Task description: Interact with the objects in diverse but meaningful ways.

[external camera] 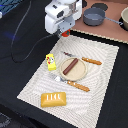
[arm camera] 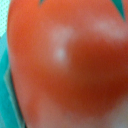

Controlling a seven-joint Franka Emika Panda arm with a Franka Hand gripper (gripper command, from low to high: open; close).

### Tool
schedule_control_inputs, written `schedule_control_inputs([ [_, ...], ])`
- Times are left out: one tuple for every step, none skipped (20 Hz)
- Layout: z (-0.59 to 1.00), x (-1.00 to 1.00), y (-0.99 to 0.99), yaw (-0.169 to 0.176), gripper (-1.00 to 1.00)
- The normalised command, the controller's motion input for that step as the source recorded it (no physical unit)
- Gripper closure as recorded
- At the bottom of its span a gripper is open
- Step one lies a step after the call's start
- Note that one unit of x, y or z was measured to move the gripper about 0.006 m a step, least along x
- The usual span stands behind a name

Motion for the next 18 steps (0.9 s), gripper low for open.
schedule_control_inputs([
  [-0.33, 0.02, -0.13, 0.0, 1.0],
  [-0.29, 0.05, -0.12, 0.0, 1.0],
  [-0.18, 0.1, -0.13, 0.0, 1.0],
  [-0.06, 0.27, -0.06, -0.002, 1.0],
  [-0.01, 0.34, 0.0, 0.0, 1.0],
  [-0.02, 0.3, 0.0, 0.0, 1.0],
  [-0.05, 0.21, -0.01, 0.0, 1.0],
  [-0.03, 0.21, 0.0, 0.0, 1.0],
  [-0.01, 0.19, 0.0, -0.001, 1.0],
  [0.0, 0.2, 0.0, -0.018, 1.0],
  [0.0, 0.21, 0.0, -0.024, -1.0],
  [0.09, 0.25, 0.0, -0.019, -1.0],
  [0.12, 0.26, 0.0, -0.016, -1.0],
  [0.17, 0.25, 0.0, -0.016, -1.0],
  [0.17, 0.25, 0.0, -0.017, -1.0],
  [0.13, 0.22, 0.0, -0.015, -1.0],
  [0.08, 0.18, 0.0, -0.011, -1.0],
  [0.04, 0.13, 0.0, -0.011, -1.0],
])
